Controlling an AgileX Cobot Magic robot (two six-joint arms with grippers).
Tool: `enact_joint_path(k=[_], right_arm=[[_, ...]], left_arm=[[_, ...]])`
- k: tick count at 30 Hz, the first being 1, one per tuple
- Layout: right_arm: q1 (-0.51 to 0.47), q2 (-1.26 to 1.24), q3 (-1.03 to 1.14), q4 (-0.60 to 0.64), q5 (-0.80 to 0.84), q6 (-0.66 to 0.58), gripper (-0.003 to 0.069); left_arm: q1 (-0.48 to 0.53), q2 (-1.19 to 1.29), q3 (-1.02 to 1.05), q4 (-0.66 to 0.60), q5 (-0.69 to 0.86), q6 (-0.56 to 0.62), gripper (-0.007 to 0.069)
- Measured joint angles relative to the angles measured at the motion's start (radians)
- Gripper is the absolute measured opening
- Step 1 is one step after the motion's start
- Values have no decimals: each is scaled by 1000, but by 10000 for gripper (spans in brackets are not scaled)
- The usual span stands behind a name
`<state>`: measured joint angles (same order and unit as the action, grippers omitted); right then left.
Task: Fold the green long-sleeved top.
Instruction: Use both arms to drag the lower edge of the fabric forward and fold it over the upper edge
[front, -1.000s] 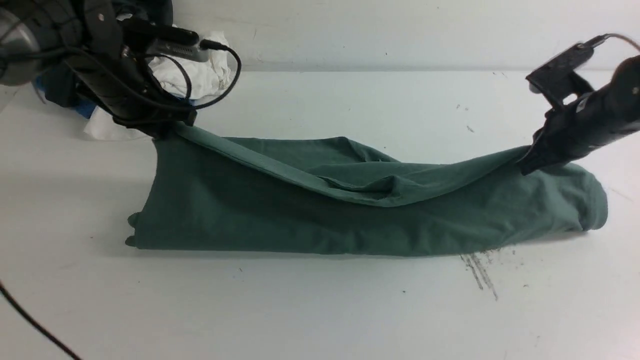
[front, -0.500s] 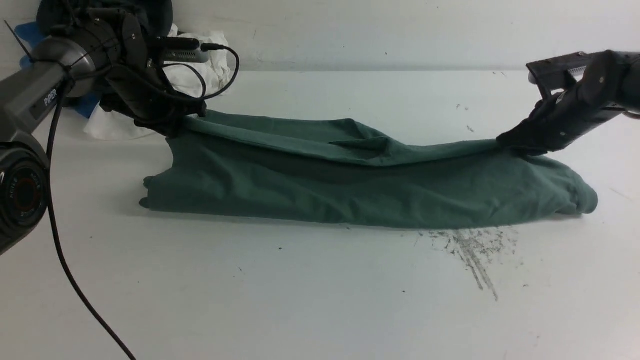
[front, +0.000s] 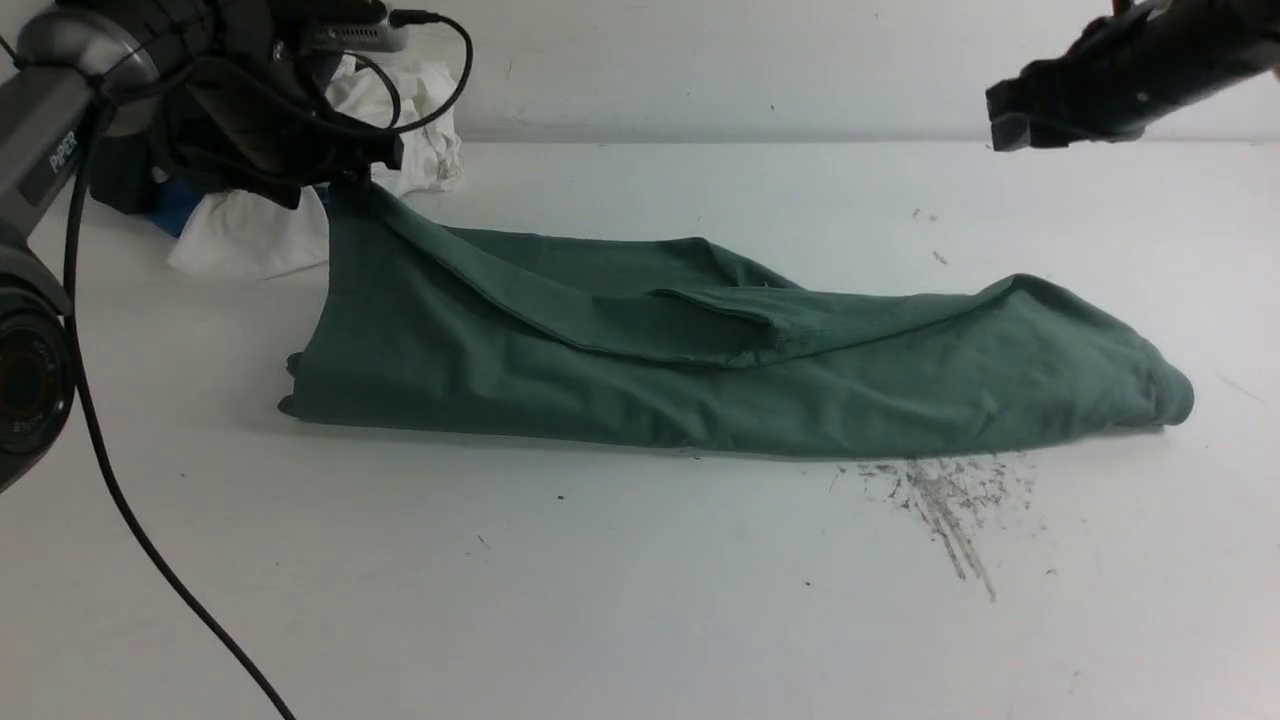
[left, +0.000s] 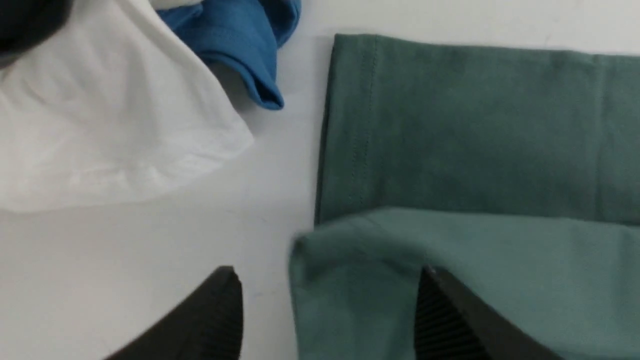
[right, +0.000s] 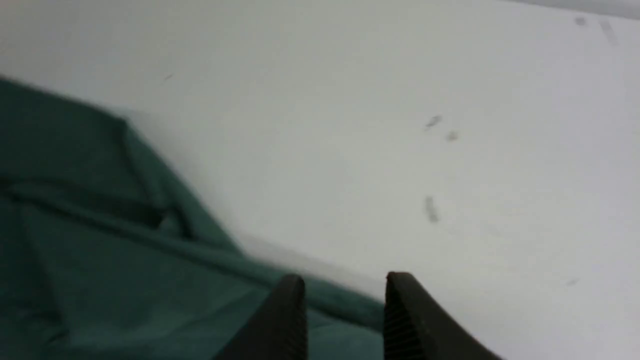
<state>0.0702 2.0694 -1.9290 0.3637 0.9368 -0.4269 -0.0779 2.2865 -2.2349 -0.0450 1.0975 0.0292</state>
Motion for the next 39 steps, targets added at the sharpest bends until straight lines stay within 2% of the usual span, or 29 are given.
enact_joint_path(k=[4, 5, 6, 9, 11, 13, 17, 21, 24, 25, 26, 27, 28, 29, 31, 33, 34, 36, 37, 39], right_arm=[[90, 55, 0, 71, 136, -141, 33], [95, 59, 0, 73, 141, -141, 28], [136, 92, 0, 80, 176, -185, 3], [194, 145, 1, 80, 215, -244, -11], [210, 162, 1, 78, 222, -261, -13], [233, 197, 1, 65, 224, -276, -13], [244, 241, 1, 41, 169, -309, -13], [247, 269, 1, 33, -71, -301, -14], [246, 286, 1, 0, -347, -107, -14], [242, 293, 1, -29, -464, 28, -14], [237, 297, 1, -60, -531, 122, -14], [236, 297, 1, -67, -531, 122, -14], [225, 300, 1, -124, -596, 267, -14], [225, 300, 1, -131, -599, 280, -14], [218, 296, 1, -221, -590, 382, -14], [219, 283, 1, -268, -537, 393, -14], [226, 262, 1, -315, -456, 369, -14], [237, 229, 1, -326, -335, 294, -14], [238, 223, 1, -325, -310, 285, -14], [245, 198, 1, -266, -166, 164, -14]], left_arm=[[-59, 8, 6, 13, 55, 65, 260], [-59, 9, 6, 15, 55, 65, 260], [-76, 18, 8, 45, 52, 69, 193], [-74, 26, 10, 81, 62, 56, 84], [-69, 26, 10, 77, 77, 59, 52], [-69, 27, 10, 13, 122, 112, 7], [-94, 43, 10, -120, 133, 199, -8], [-132, 94, 10, -196, 133, 227, -8], [-155, 130, 10, -199, 133, 233, -8], [-164, 141, 10, -199, 133, 234, -8], [-170, 145, 10, -200, 133, 234, -8], [-170, 146, 10, -200, 133, 234, -8], [-181, 146, 10, -200, 133, 234, -8], [-182, 146, 10, -200, 133, 234, -8], [-194, 146, 10, -200, 132, 235, -8], [-197, 146, 10, -200, 132, 235, -8], [-199, 146, 10, -199, 132, 235, -8], [-199, 146, 10, -197, 121, 236, -8], [-199, 146, 10, -197, 117, 236, -8], [-199, 146, 10, -194, 81, 238, -7]])
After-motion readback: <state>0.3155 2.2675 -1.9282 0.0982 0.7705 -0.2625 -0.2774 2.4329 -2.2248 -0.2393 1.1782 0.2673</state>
